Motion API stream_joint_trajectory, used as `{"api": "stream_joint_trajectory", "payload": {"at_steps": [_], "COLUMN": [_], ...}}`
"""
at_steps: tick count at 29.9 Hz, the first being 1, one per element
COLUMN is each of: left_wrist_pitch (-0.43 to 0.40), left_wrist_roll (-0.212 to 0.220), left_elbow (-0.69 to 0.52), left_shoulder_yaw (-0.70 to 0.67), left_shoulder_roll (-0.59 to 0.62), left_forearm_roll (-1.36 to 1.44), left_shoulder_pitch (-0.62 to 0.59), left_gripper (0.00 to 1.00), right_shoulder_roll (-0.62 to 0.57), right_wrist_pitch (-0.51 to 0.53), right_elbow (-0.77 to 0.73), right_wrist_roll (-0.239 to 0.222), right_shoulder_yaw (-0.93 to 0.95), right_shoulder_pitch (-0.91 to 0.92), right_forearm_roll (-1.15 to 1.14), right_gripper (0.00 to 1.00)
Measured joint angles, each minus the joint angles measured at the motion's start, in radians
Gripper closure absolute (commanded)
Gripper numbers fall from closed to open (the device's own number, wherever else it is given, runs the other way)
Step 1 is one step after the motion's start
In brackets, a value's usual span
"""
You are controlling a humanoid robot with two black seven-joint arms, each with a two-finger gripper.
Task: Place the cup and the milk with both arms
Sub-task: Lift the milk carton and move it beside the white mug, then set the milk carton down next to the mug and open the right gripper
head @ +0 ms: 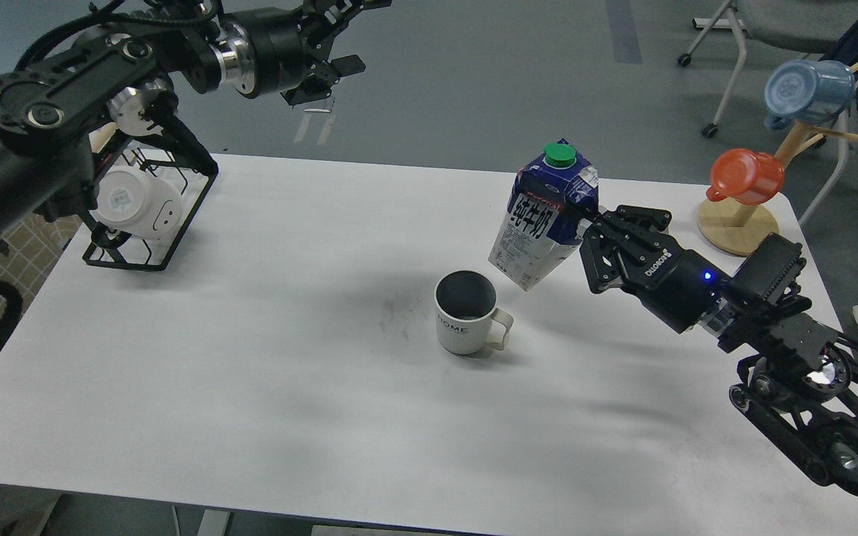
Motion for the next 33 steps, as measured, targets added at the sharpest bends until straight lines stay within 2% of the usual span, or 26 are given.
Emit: {"api": "stream_joint_trajectory", "payload": {"at_steps": [22, 25, 28, 33], "left_wrist_pitch": [0.000, 0.000, 0.000, 0.000], "left_wrist_roll": [0.000, 0.000, 0.000, 0.000], "left_elbow": [-0.002, -0.002, -0.002, -0.002], "left_shoulder_yaw": [-0.002, -0.002, -0.002, -0.002], "left_shoulder_roll": [0.001, 0.000, 0.001, 0.001], "left_forearm_roll": [0.000, 0.000, 0.000, 0.000], "left_shoulder_pitch": [0.003, 0.010, 0.012, 0.012], "left_gripper": [0.03, 0.03, 0.03, 0.03], "right_shoulder_roll": [0.043, 0.044, 0.045, 0.045], "right_wrist_pitch": [-0.011, -0.011, -0.011, -0.011], "right_elbow": [-0.053, -0.055, -0.060, -0.067], "right_wrist_roll": [0.000, 0.000, 0.000, 0.000], "right_shoulder_yaw": [-0.030, -0.031, -0.032, -0.033], "right_shoulder_pitch": [-0.051, -0.051, -0.051, -0.052], "right_forearm_roll": [0.000, 0.000, 0.000, 0.000], "right_gripper": [1.00, 0.86, 0.77, 0.69]}}
